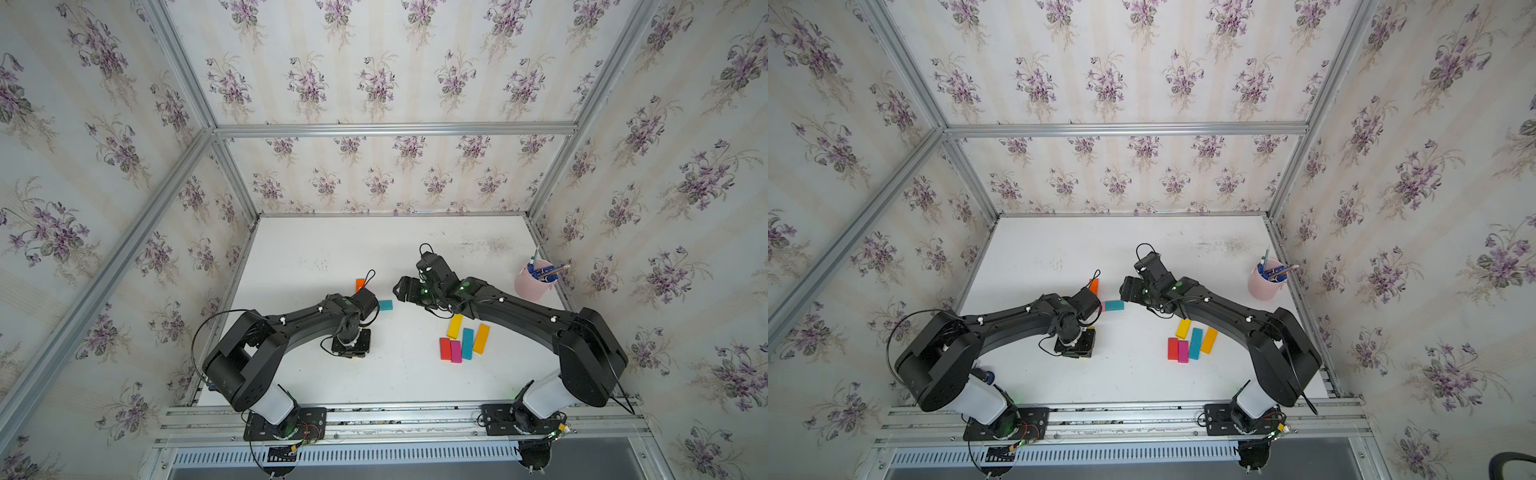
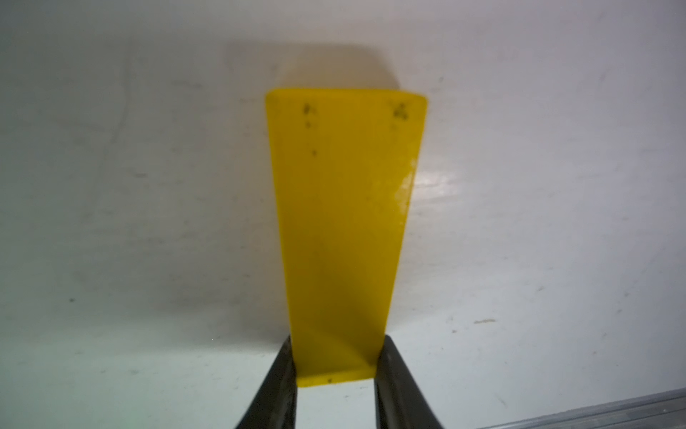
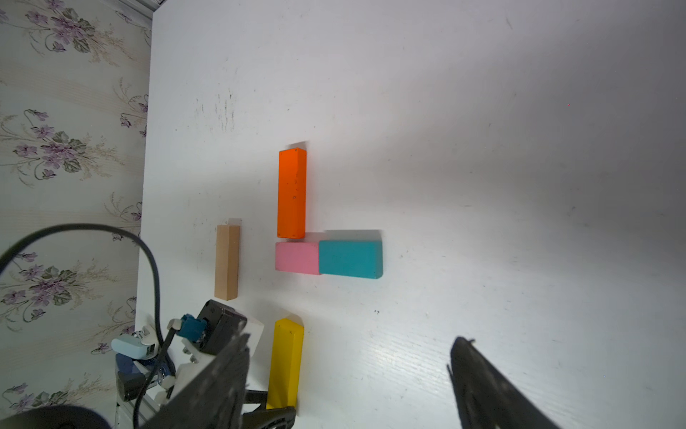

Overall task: Assemble the letter h with building blocks
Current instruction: Place the building block at the center of the board, then assemble the building block at the center of the board.

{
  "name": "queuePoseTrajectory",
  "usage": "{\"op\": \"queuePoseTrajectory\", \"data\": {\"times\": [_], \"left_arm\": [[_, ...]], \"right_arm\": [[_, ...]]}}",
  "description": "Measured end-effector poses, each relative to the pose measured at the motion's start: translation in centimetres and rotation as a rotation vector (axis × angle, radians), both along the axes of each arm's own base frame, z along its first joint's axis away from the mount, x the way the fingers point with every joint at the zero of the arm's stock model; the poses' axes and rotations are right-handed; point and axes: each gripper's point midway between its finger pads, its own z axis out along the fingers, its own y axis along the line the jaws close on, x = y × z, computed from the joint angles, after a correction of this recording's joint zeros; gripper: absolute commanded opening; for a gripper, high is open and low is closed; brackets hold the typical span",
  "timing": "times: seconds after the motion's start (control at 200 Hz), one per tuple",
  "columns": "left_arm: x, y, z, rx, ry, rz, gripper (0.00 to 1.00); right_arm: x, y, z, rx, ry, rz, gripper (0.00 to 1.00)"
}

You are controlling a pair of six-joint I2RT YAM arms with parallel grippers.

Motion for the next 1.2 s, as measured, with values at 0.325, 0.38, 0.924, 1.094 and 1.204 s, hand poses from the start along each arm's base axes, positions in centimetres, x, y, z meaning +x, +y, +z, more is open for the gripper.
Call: {"op": "queuePoseTrajectory", "data": {"times": [0.325, 0.38, 0.924, 1.094, 1.204], "left_arm": [[1.8, 0.2, -0.1, 0.029, -0.026, 0.038, 0.61], [2.0, 0.4, -0.2, 0.04, -0.037, 0.039, 0.59], [2.8, 1.1, -0.2, 0.118, -0.013, 0.013, 0.19], [3.4, 0.7, -0.3, 0.117, -0.013, -0.002, 0.19], [3.7, 0.5, -0.3, 0.118, -0.012, -0.009, 0.19]], "right_arm": [[-0.9, -1.0, -0.2, 0.001, 0.012, -0.019, 0.85], [-1.0, -1.1, -0.1, 0.002, 0.01, -0.02, 0.85], [-1.5, -1.5, 0.2, 0.0, 0.003, -0.021, 0.85], [-1.6, -1.4, 0.1, 0.0, 0.005, -0.02, 0.85], [-1.7, -1.4, 0.1, -0.001, 0.005, -0.019, 0.85]]}}
